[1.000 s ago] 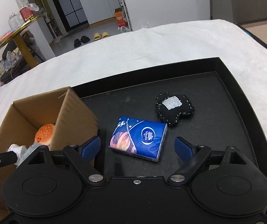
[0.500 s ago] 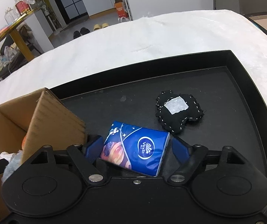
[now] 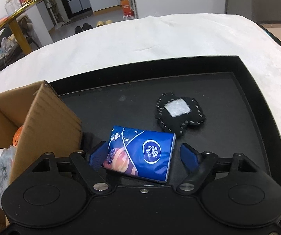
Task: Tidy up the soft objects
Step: 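Move the right gripper to the blue tissue pack and grasp it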
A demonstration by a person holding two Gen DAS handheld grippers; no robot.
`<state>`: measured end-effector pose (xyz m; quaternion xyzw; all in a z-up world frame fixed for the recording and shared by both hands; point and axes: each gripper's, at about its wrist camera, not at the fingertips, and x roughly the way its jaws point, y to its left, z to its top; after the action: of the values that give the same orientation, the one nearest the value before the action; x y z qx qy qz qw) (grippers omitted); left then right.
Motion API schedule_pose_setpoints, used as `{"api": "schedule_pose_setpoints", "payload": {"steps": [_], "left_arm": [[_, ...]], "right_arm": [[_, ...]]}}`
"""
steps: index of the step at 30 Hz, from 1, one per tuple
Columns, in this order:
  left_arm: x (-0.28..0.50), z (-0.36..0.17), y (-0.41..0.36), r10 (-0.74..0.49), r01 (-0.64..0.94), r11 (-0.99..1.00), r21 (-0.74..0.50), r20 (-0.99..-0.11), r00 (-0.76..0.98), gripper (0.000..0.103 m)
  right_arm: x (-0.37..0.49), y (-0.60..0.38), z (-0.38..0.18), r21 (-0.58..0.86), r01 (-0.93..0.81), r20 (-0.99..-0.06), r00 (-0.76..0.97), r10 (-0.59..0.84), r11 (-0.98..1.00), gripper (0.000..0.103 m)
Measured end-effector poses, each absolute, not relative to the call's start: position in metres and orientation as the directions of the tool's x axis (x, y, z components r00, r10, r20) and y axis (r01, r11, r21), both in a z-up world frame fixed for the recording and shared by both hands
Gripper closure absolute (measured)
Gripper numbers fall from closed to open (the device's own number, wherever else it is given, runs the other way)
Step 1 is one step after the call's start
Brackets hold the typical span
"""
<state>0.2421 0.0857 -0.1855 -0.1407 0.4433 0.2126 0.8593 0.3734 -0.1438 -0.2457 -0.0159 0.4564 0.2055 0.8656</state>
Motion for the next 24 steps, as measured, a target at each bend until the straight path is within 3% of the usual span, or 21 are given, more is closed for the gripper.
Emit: {"api": "schedule_pose_setpoints", "payload": {"steps": [12,18,24], "left_arm": [[0.238,-0.183,0.088,0.235,-0.492,0.868,-0.066,-0.818,0.525,0.043],[0.237,-0.182,0.088,0.238,-0.493,0.868,-0.064,-0.817,0.526,0.043],[0.239,-0.183,0.085,0.236,-0.487,0.871,-0.058,-0.820,0.521,0.043]], "right_arm": [[0.360,-0.179,-0.241,0.108,-0.320,-0.809,0.523,0.270,0.941,0.031],[0.353,-0.189,-0.237,0.104,-0.286,-0.806,0.537,0.249,0.953,0.014],[0.355,-0.179,-0.242,0.128,-0.291,-0.809,0.523,0.269,0.948,0.013]]}}
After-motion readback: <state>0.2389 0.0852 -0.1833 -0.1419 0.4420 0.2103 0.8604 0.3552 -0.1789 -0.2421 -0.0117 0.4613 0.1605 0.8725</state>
